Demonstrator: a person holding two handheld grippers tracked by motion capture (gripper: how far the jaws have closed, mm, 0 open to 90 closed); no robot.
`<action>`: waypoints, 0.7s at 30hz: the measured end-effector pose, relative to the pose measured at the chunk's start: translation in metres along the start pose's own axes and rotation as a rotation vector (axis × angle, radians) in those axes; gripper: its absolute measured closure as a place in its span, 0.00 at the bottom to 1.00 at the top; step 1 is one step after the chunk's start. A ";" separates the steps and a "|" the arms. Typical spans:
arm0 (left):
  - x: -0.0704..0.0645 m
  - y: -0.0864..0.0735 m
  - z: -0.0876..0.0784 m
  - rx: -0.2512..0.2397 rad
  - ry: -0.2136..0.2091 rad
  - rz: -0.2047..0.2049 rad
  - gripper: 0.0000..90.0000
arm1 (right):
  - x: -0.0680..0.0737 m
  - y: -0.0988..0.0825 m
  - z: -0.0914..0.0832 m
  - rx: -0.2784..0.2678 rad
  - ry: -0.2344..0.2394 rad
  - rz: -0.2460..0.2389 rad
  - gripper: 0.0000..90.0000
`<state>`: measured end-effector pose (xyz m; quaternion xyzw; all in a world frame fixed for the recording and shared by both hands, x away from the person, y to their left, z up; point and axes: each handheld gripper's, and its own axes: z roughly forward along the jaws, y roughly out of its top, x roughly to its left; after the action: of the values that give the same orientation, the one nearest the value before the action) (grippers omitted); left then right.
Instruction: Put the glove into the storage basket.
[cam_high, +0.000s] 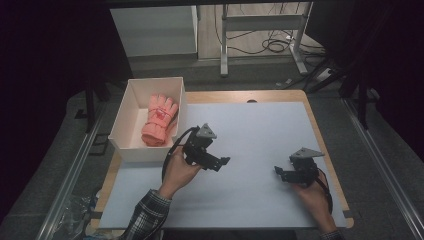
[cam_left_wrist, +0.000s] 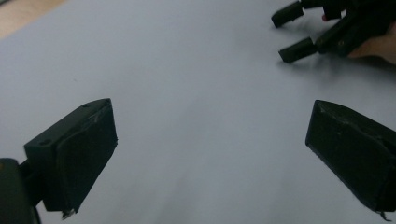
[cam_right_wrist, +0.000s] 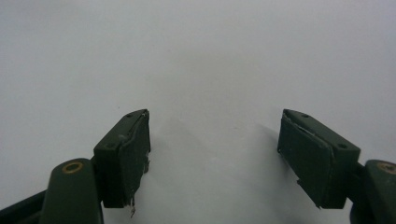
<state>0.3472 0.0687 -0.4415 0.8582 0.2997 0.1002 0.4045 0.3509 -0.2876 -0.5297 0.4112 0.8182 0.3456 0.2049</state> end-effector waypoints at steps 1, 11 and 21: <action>-0.002 -0.009 0.009 0.012 -0.010 -0.005 0.03 | 0.000 0.000 0.000 -0.001 -0.001 -0.001 0.29; -0.003 -0.054 0.047 0.056 -0.037 -0.034 0.02 | 0.000 0.000 0.000 0.000 0.000 0.000 0.29; -0.005 -0.076 0.065 0.093 -0.021 -0.019 0.02 | 0.000 0.000 0.000 0.000 0.000 0.000 0.29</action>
<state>0.3375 0.0617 -0.5412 0.8742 0.3081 0.0733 0.3681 0.3508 -0.2877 -0.5297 0.4111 0.8183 0.3454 0.2050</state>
